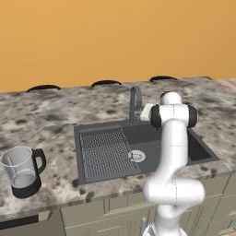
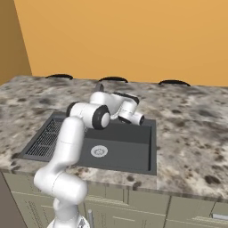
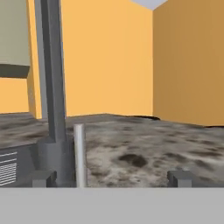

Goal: Turn on the sink faucet and place the jug under the water for a few seconds to fill it up.

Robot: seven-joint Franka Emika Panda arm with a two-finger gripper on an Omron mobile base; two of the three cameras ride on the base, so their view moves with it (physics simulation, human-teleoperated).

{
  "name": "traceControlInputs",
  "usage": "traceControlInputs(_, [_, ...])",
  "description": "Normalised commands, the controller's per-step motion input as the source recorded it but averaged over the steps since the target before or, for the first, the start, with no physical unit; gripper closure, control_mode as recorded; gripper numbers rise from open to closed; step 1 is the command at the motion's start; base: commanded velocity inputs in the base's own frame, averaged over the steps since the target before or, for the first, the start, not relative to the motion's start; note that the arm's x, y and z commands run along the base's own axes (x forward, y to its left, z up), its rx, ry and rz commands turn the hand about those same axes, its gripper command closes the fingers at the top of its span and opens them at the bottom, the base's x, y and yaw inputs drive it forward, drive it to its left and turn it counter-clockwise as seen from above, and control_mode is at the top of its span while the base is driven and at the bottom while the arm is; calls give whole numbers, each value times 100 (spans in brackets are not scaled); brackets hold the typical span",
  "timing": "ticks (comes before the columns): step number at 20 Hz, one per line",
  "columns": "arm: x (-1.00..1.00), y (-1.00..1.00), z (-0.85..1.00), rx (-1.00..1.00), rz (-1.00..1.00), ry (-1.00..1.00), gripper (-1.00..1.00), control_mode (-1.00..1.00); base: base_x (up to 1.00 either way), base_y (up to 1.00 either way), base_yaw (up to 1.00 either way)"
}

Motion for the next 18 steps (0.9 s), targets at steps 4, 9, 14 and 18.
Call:
traceControlInputs(4, [31,0,0,3,0,0,-100,-100,0,0,0])
traceControlInputs(9, [18,11,0,0,0,0,-100,-100,0,0,0])
traceControlInputs(14, [0,35,0,0,-5,0,100,-100,0,0,0])
traceControlInputs(18, [0,41,0,0,-14,0,100,-100,0,0,0])
